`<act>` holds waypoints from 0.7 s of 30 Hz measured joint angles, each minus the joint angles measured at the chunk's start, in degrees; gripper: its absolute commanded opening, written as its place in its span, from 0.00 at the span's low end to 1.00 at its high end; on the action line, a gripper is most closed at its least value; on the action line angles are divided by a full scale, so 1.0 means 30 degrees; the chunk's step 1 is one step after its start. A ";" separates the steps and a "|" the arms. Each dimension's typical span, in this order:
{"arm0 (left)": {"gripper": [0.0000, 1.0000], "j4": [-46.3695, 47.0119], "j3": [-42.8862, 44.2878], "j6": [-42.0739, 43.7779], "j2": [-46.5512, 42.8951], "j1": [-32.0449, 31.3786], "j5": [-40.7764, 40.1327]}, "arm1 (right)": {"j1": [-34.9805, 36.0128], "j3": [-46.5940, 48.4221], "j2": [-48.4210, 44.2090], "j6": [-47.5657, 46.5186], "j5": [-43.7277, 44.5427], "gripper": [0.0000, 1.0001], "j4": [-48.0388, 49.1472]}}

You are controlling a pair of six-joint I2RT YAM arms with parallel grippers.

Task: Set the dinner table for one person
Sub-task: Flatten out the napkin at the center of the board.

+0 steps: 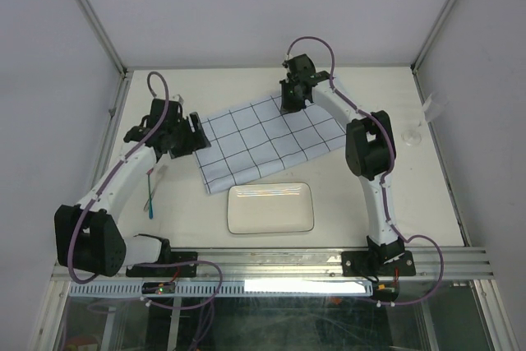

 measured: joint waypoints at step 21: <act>0.00 0.6084 0.1523 -0.0597 0.6142 0.0000 -0.3169 | -0.0044 -0.0590 0.0000 -0.0787 0.1603 0.01 -0.0415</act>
